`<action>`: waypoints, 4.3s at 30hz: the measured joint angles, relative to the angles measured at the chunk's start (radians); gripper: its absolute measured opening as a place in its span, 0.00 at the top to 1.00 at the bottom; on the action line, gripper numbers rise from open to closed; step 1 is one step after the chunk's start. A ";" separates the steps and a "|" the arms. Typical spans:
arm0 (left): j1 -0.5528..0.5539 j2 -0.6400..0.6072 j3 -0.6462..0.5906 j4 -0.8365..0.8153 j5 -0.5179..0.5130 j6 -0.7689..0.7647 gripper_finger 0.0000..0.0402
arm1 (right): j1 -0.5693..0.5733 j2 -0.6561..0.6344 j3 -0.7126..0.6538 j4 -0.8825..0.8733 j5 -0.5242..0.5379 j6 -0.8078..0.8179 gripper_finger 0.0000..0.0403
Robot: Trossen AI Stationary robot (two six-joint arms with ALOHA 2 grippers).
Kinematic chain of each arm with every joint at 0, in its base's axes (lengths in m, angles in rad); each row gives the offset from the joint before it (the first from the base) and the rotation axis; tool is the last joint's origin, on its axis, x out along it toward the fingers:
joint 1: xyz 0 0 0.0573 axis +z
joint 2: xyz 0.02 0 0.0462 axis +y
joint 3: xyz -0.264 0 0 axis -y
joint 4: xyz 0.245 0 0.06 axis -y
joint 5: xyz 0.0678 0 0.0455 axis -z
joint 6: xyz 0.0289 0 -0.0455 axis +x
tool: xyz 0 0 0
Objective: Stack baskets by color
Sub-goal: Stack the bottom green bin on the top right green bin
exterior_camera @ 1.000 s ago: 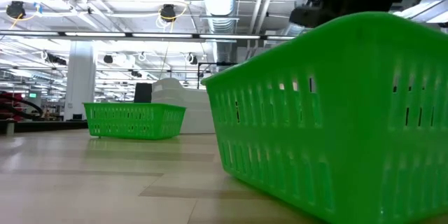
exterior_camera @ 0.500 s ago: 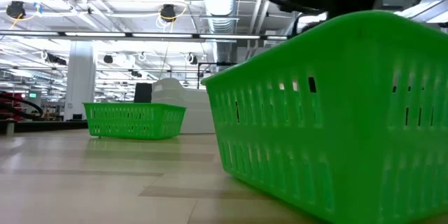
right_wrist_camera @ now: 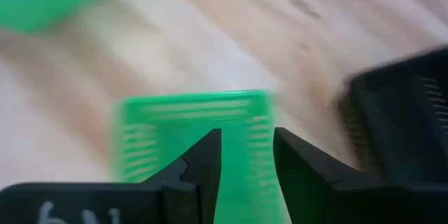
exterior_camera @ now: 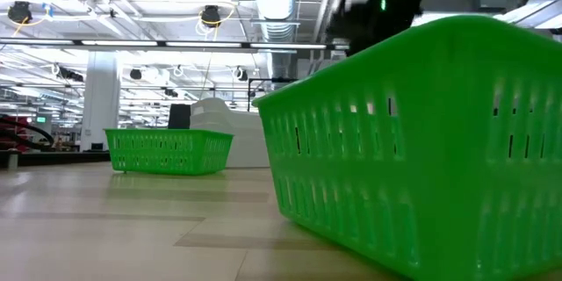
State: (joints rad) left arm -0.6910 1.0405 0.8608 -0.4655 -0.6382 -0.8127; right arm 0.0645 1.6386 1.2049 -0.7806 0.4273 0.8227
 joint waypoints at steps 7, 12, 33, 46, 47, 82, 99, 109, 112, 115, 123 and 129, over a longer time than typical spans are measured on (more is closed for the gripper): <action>0.000 0.000 0.000 0.000 0.056 0.002 0.44 | 0.208 -0.087 0.015 0.020 -0.157 0.117 0.59; 0.000 0.000 0.000 -0.002 0.055 0.017 0.44 | 0.404 -0.024 0.014 0.020 -0.156 0.388 0.59; 0.000 -0.001 0.000 -0.015 0.024 0.010 0.44 | 0.557 0.182 0.014 0.134 -0.196 0.661 0.58; 0.000 -0.001 0.000 -0.016 0.004 0.014 0.44 | 0.557 0.223 0.013 0.130 -0.224 0.743 0.94; 0.000 -0.001 0.000 -0.015 -0.002 0.015 0.44 | 0.558 0.223 0.013 0.130 -0.224 0.741 0.96; 0.006 0.000 0.001 0.018 -0.092 -0.004 0.44 | 0.399 0.004 0.013 -0.427 0.528 1.371 0.97; 0.006 -0.001 0.001 0.022 -0.093 -0.003 0.44 | 0.376 0.002 0.012 -0.469 0.480 1.372 0.94; 0.006 -0.001 0.001 0.022 -0.108 0.014 0.44 | 0.380 0.002 0.012 -0.476 0.480 1.375 0.95; 0.006 -0.001 0.001 0.022 -0.108 0.014 0.44 | 0.380 0.002 0.012 -0.475 0.480 1.376 0.93; 0.006 -0.001 0.001 0.022 -0.108 0.014 0.44 | 0.380 0.002 0.012 -0.469 0.480 1.375 0.93; 0.006 -0.001 0.001 0.022 -0.108 0.006 0.44 | 0.368 0.002 0.012 -0.472 0.476 1.345 0.94; 0.006 -0.001 0.001 0.022 -0.108 0.003 0.44 | 0.343 0.002 0.012 -0.467 0.374 1.306 0.90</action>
State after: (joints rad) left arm -0.6846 1.0400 0.8616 -0.4435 -0.7467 -0.8095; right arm 0.4073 1.6409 1.2171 -1.2479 0.8017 2.1288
